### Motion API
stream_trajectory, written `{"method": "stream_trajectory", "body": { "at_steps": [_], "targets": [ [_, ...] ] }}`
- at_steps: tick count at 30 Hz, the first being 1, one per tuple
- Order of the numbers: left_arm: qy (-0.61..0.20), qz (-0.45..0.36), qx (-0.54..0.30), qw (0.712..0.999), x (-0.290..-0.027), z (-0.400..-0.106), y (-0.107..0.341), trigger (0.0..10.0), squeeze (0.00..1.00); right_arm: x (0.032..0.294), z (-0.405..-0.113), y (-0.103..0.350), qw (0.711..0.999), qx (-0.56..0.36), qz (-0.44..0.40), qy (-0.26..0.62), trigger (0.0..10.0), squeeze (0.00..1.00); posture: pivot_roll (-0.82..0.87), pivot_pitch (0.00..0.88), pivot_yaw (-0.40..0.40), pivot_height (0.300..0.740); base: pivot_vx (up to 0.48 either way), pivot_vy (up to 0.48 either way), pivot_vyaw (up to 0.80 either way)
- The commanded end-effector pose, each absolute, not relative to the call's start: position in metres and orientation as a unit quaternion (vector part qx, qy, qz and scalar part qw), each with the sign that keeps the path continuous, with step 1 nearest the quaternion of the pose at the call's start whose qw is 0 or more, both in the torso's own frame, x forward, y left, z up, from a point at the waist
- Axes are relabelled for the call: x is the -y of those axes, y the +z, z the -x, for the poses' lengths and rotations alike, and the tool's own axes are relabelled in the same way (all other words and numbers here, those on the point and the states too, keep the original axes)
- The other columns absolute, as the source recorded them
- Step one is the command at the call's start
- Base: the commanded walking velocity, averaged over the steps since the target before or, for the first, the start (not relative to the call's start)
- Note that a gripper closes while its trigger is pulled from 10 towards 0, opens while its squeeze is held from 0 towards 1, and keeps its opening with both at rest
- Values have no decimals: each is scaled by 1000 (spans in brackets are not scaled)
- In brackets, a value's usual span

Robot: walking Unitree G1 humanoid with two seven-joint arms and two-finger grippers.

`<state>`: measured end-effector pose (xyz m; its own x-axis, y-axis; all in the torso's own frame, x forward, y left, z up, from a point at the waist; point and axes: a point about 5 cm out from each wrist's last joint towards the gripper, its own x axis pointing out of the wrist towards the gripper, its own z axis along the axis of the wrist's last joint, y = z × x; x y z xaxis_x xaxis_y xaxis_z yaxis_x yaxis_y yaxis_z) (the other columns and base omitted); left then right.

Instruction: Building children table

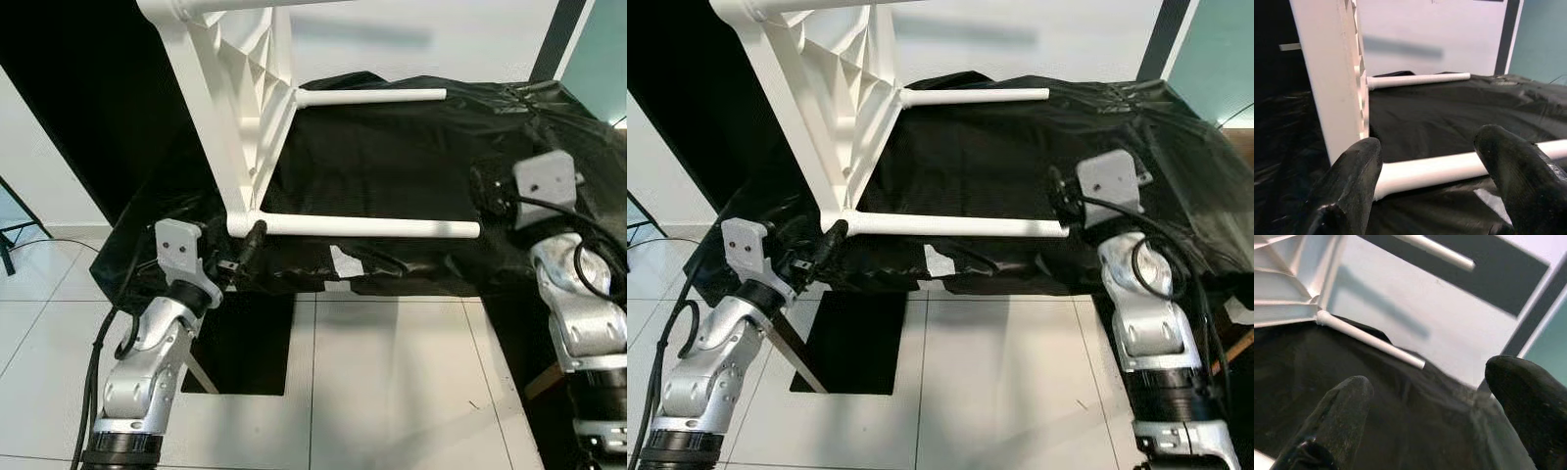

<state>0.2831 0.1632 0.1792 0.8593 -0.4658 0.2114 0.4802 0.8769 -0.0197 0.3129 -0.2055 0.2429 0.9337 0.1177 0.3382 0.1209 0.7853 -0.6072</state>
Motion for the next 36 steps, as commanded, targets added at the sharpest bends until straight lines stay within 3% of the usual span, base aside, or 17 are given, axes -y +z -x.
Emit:
{"method": "stream_trajectory", "body": {
  "at_steps": [1, 6, 10, 12, 13, 14, 15, 16, 18, 22, 23, 25, 26, 36],
  "targets": [
    [-291, 30, 104, 951, -162, -280, 182, 10000, 0, 199, -315, 252, 910, 200, 363, 15, 10000, 0, -13, 0, 29, 740, 0, 0, 0],
    [-316, 46, 98, 943, -160, -278, 183, 10000, 0, 184, -317, 268, 879, 232, 416, 29, 10000, 0, -16, 0, 30, 740, 0, 0, 0],
    [-357, 58, 99, 927, -153, -272, 184, 10000, 0, 160, -321, 299, 807, 278, 521, 23, 10000, 0, -19, 0, 26, 740, 0, 0, 0],
    [-370, 57, 99, 922, -149, -270, 183, 10000, 0, 155, -321, 304, 786, 291, 546, 14, 10000, 0, -18, 0, 22, 740, 0, 0, 0],
    [-374, 54, 98, 921, -148, -269, 182, 10000, 0, 153, -321, 306, 780, 296, 552, 4, 10000, 647, -18, 0, 20, 740, 0, 0, 0],
    [-376, 52, 97, 920, -147, -268, 182, 10000, 0, 152, -321, 306, 775, 300, 556, -2, 10000, 745, -19, 0, 21, 740, 0, 0, 0],
    [-376, 52, 97, 920, -147, -268, 182, 10000, 0, 152, -321, 306, 775, 300, 556, -2, 10000, 745, -19, 0, 21, 740, 0, 0, 0],
    [-376, 52, 96, 920, -147, -269, 182, 10000, 0, 149, -321, 305, 771, 301, 561, -2, 10000, 1000, -21, 0, 21, 740, 0, 0, 0],
    [-376, 52, 96, 920, -147, -269, 182, 10000, 0, 149, -321, 305, 771, 301, 561, -2, 10000, 1000, -21, 0, 21, 740, 0, 0, 0],
    [-369, 63, 97, 922, -147, -274, 182, 10000, 0, 133, -321, 311, 741, 320, 591, -5, 10000, 1000, -52, 0, 33, 740, 0, 0, 0],
    [-369, 65, 101, 922, -146, -276, 183, 10000, 0, 131, -324, 319, 728, 327, 603, -11, 10000, 329, -62, 0, 34, 740, 0, 0, 0],
    [-369, 66, 103, 921, -145, -277, 184, 10000, 0, 129, -326, 324, 718, 332, 611, -16, 10000, 329, -65, 0, 35, 740, 0, 0, 0],
    [-369, 69, 103, 921, -143, -279, 185, 10000, 0, 128, -328, 331, 709, 337, 620, -21, 10000, 0, -73, 0, 35, 740, 0, 0, 0],
    [-367, 84, 111, 920, -138, -284, 187, 10000, 0, 116, -352, 359, 694, 343, 632, -48, 10000, 0, -92, 0, 27, 740, 0, 0, 0]
  ]
}}
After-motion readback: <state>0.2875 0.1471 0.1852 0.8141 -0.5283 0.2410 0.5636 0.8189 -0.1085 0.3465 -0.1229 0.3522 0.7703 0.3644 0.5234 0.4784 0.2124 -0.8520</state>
